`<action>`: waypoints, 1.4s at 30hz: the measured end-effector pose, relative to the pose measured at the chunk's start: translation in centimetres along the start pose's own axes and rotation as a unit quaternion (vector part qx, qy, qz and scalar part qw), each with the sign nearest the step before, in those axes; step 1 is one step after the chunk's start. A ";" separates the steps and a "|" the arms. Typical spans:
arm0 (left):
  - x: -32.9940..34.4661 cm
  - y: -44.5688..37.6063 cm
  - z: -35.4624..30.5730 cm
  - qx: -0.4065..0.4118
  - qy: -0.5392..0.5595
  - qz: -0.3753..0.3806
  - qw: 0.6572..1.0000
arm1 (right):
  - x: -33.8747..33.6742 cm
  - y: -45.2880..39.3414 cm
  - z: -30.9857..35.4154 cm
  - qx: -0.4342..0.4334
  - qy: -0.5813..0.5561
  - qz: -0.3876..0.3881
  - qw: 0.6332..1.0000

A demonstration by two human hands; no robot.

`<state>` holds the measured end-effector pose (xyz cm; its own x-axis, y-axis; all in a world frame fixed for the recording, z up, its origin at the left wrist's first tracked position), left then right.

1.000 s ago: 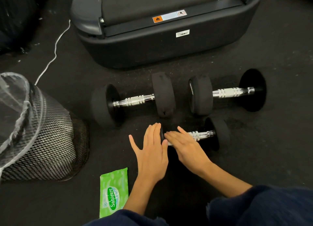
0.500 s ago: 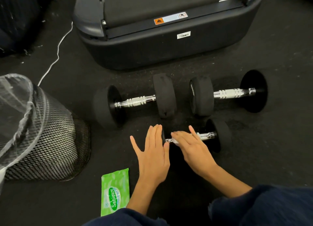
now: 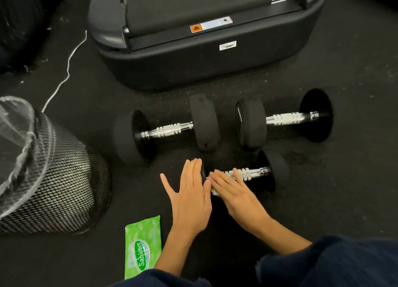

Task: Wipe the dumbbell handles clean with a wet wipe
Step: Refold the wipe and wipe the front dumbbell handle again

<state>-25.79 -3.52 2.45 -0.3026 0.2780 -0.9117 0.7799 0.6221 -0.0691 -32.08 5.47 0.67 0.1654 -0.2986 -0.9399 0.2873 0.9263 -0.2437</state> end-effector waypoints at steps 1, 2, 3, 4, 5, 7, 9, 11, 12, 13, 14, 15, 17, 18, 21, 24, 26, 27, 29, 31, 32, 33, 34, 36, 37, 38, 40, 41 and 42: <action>0.0 0.1 0.0 0.000 0.003 0.000 1.000 | -0.3 0.3 -0.5 -0.001 0.006 -0.002 1.000; 0.0 0.1 0.0 -0.001 0.006 0.001 1.000 | -0.5 0.3 -1.2 0.008 0.003 -0.010 1.000; 0.0 0.0 0.0 -0.003 0.008 0.002 1.000 | -0.7 0.2 -1.9 0.024 -0.007 -0.021 0.999; 0.1 0.0 0.0 -0.006 0.007 0.003 1.000 | -0.7 -0.1 -2.2 0.043 -0.020 -0.027 0.999; 0.2 -0.1 0.0 -0.007 0.005 0.002 1.000 | -0.6 -0.4 -2.1 0.056 -0.025 -0.027 0.998; 0.1 -0.1 0.1 -0.005 0.001 -0.002 1.000 | 0.0 -0.4 -1.2 0.045 -0.014 -0.017 0.999; 0.1 -0.1 0.0 -0.002 -0.002 -0.001 1.000 | 0.0 0.2 -0.7 0.005 0.006 -0.003 1.000; 0.2 0.0 -0.1 0.000 0.002 0.001 1.000 | -0.4 0.7 -1.6 -0.014 0.004 0.006 1.000; 0.2 0.0 -0.1 0.001 0.006 0.001 1.000 | -0.6 0.6 -2.4 -0.007 -0.002 0.003 1.000; 0.2 0.0 -0.1 -0.001 0.010 0.002 1.000 | -0.7 0.3 -2.8 0.011 -0.009 0.003 1.000; 0.2 0.0 -0.1 -0.002 0.012 0.003 1.000 | -0.5 0.0 -2.8 0.030 -0.019 0.007 0.999; 0.2 -0.1 -0.1 -0.003 0.012 0.004 1.000 | -0.3 -0.2 -2.4 0.042 -0.030 0.013 0.999; 0.2 0.0 0.0 -0.003 0.008 0.000 1.000 | 0.6 -0.3 -1.1 0.035 -0.051 0.023 0.998; 0.2 0.0 0.0 -0.003 0.006 -0.001 1.000 | 0.7 -0.1 -0.6 0.022 -0.056 0.026 0.998; 0.2 0.2 0.0 -0.002 0.009 0.005 1.000 | -0.1 0.7 -1.1 0.000 -0.061 0.021 0.998; 0.4 0.1 0.0 -0.007 0.028 0.009 1.000 | -0.6 0.3 -2.8 0.045 -0.086 -0.004 0.995; 0.5 0.0 0.1 -0.013 0.031 0.016 0.999 | -0.6 -0.3 -2.6 0.078 -0.113 -0.008 0.990; 0.6 -0.1 0.2 -0.015 0.032 0.016 0.999 | -0.4 -0.5 -2.0 0.080 -0.122 -0.001 0.989; 0.5 -0.1 0.2 -0.016 0.030 0.013 0.999 | 0.1 -0.1 -1.0 0.058 -0.121 0.025 0.991; 0.4 0.1 0.1 -0.014 0.029 0.013 0.999 | 0.0 0.6 -1.0 0.033 -0.107 0.033 0.993; 0.4 0.2 0.1 -0.015 0.029 0.015 0.999 | -0.1 0.8 -1.3 0.033 -0.106 0.025 0.993; 0.5 0.2 0.1 -0.017 0.030 0.018 0.999 | -0.2 0.9 -1.8 0.046 -0.116 0.016 0.992; 0.5 0.3 0.2 -0.020 0.031 0.019 0.999 | -0.3 0.8 -2.1 0.065 -0.131 0.010 0.989; 0.6 0.2 0.2 -0.023 0.031 0.021 0.999 | -0.2 0.2 -1.8 0.097 -0.148 0.011 0.984; 0.5 0.2 0.1 -0.024 0.029 0.020 0.999 | 0.0 -0.1 -1.3 0.099 -0.138 0.018 0.985; 0.5 0.1 0.1 -0.022 0.026 0.019 0.999 | 0.3 -0.3 -0.7 0.092 -0.121 0.028 0.988; 0.4 0.2 0.1 -0.021 0.023 0.020 0.999 | 0.5 0.0 0.1 0.064 -0.078 0.039 0.994; 0.4 0.2 0.1 -0.022 0.025 0.022 0.999 | 0.3 0.2 0.0 0.049 -0.059 0.040 0.996; 0.4 0.3 0.1 -0.023 0.028 0.024 0.999 | 0.0 0.4 -0.5 0.042 -0.045 0.036 0.997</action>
<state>-25.67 -3.30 2.03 -0.2956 0.3480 -0.8897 0.7687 0.6396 -0.0052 -32.41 5.98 0.46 0.2713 -0.2556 -0.9279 0.3490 0.9246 -0.1527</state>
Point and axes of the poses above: each hand's wrist, its own y-axis away from the middle knuckle, its own x-axis out of the palm, z = x × y, the point moved 9 cm from there along -y, towards the middle knuckle, and after that the axes turned 8 degrees about y, right-handed, at the moved point
